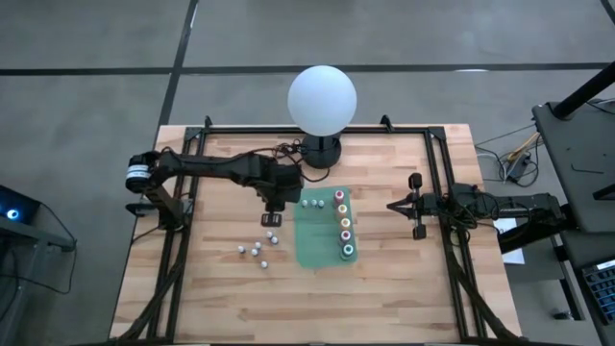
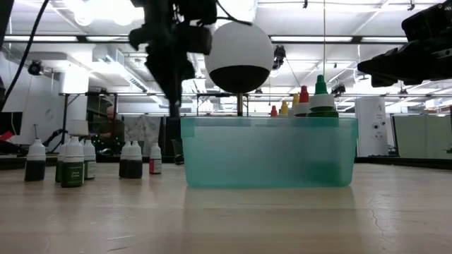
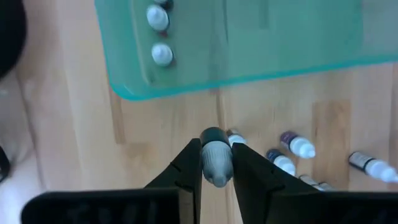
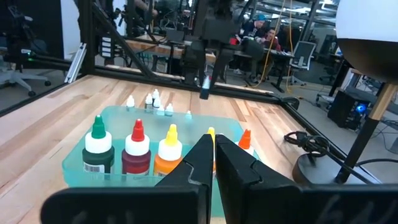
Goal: Pick & Place food coloring
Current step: Put the small black food coloring bottle into the green bin
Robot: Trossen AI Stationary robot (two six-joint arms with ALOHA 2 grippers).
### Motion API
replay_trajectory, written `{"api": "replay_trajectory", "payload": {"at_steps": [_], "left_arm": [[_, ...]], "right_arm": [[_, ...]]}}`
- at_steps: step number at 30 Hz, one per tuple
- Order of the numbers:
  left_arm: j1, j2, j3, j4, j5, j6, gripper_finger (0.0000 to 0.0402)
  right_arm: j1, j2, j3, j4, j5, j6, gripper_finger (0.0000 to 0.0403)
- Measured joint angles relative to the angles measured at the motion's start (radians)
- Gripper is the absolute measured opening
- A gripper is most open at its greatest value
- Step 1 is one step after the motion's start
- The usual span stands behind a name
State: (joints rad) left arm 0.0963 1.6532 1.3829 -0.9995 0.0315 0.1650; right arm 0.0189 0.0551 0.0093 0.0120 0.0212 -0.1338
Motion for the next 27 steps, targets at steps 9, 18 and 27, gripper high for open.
{"api": "replay_trajectory", "payload": {"at_steps": [9, 18, 27], "left_arm": [[0.000, 0.101, 0.145, -0.030, 0.004, -0.005, 0.0045], [-0.001, 0.195, 0.242, -0.038, 0.039, -0.001, 0.0045], [-0.007, 0.272, 0.368, -0.057, 0.066, 0.001, 0.0045]], "right_arm": [[0.000, 0.000, 0.000, 0.000, 0.000, 0.000, 0.0009], [0.001, 0.000, 0.000, 0.000, 0.000, 0.000, 0.0009], [0.000, 0.001, 0.000, 0.000, 0.000, 0.001, 0.0009]]}}
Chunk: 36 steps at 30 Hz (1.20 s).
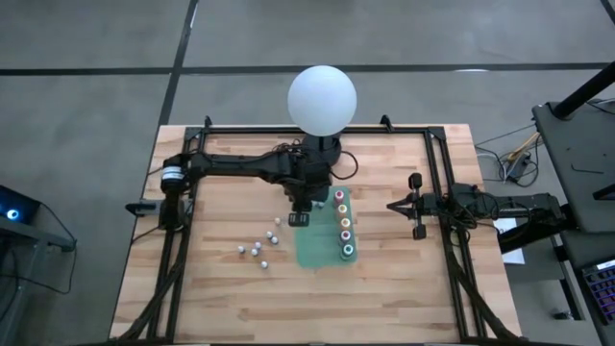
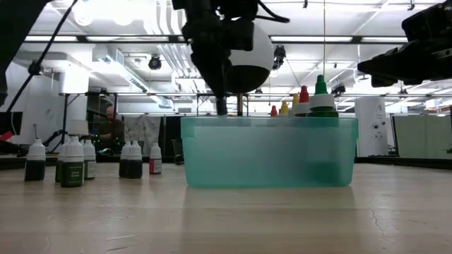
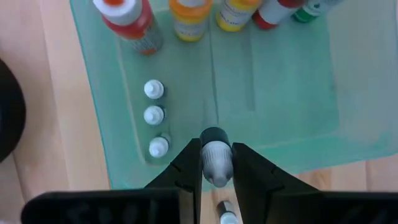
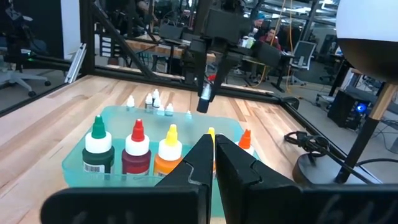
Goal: Pick & Place food coloring
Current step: Put the small black food coloring bottle into the green bin
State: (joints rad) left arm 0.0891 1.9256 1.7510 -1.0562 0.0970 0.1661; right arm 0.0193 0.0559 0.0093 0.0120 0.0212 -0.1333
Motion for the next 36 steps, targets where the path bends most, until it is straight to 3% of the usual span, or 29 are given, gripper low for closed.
{"api": "replay_trajectory", "payload": {"at_steps": [9, 22, 36], "left_arm": [[0.000, 0.093, 0.125, -0.018, 0.002, 0.000, 0.0045], [-0.006, 0.158, 0.139, 0.005, 0.013, 0.033, 0.0045], [-0.007, 0.175, 0.128, 0.009, 0.010, 0.301, 0.0045]], "right_arm": [[0.000, 0.000, 0.000, 0.000, -0.001, 0.000, 0.0009], [-0.001, -0.001, 0.000, 0.000, 0.000, 0.001, 0.0009], [0.000, -0.001, 0.000, 0.000, 0.000, 0.001, 0.0009]]}}
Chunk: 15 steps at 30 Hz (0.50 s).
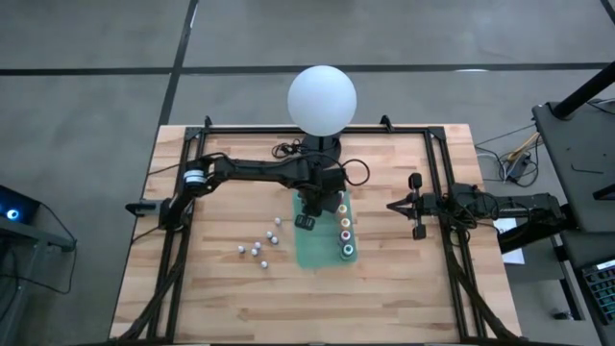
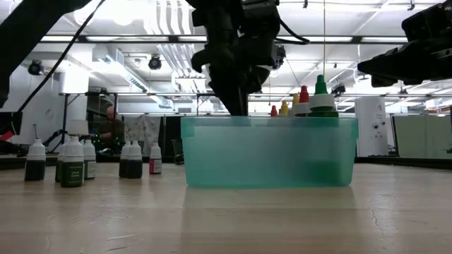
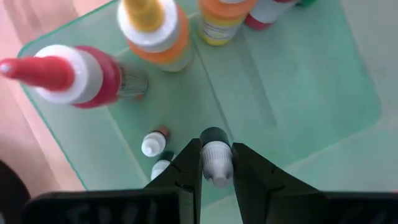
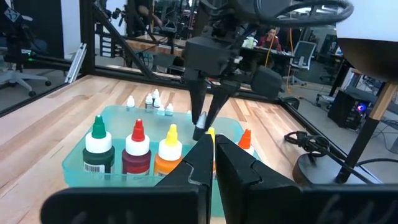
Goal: Pick & Place food coloring
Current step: Put the small black food coloring bottle into the green bin
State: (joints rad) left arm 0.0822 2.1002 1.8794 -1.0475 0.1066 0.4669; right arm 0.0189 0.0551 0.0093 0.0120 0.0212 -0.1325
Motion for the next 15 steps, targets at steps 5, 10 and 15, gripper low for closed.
{"api": "replay_trajectory", "payload": {"at_steps": [5, 10, 15], "left_arm": [[-0.002, 0.001, -0.008, 0.012, -0.001, 0.165, 0.0045], [-0.005, 0.001, -0.020, 0.041, 0.000, 0.235, 0.0045], [-0.005, 0.001, -0.020, 0.063, 0.000, 0.247, 0.0045]], "right_arm": [[0.000, 0.000, 0.000, 0.000, 0.000, -0.002, 0.0009], [0.000, 0.000, 0.000, 0.000, 0.000, -0.001, 0.0009], [0.001, 0.000, 0.000, 0.000, 0.000, -0.001, 0.0009]]}}
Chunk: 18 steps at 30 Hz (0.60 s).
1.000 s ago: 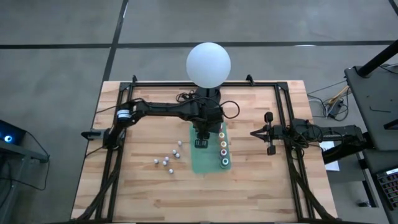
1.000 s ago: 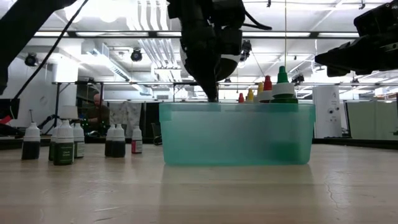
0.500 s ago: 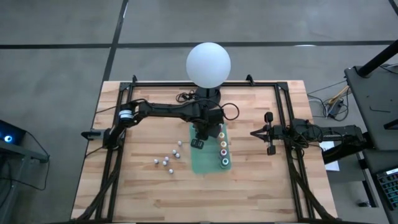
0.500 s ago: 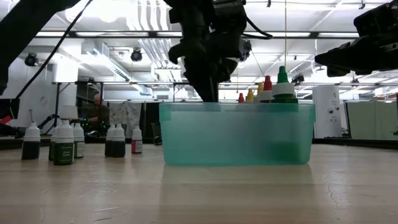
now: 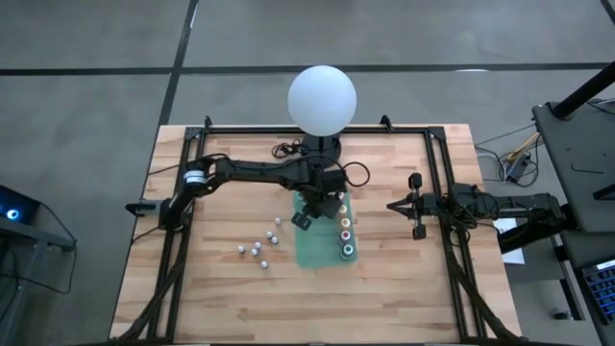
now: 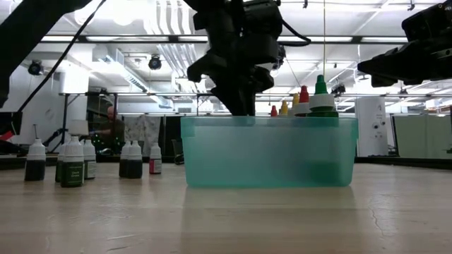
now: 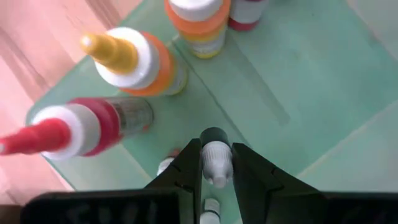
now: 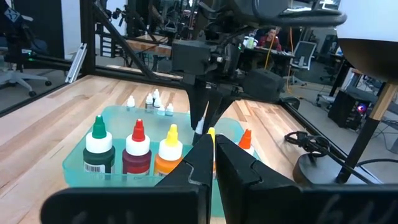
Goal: Pick & Place food coloring
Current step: Put the small black food coloring bottle into the green bin
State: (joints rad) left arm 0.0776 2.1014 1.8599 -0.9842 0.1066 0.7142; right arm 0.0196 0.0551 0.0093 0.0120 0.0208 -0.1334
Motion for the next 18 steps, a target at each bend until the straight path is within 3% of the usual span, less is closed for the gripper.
{"api": "replay_trajectory", "payload": {"at_steps": [13, 18], "left_arm": [[-0.001, 0.034, 0.000, 0.025, 0.005, -0.008, 0.0045], [-0.003, 0.043, 0.000, 0.016, -0.092, -0.095, 0.0045]], "right_arm": [[0.000, 0.000, 0.000, 0.000, 0.000, 0.000, 0.0009], [0.000, 0.000, 0.000, 0.000, 0.000, 0.002, 0.0009]]}}
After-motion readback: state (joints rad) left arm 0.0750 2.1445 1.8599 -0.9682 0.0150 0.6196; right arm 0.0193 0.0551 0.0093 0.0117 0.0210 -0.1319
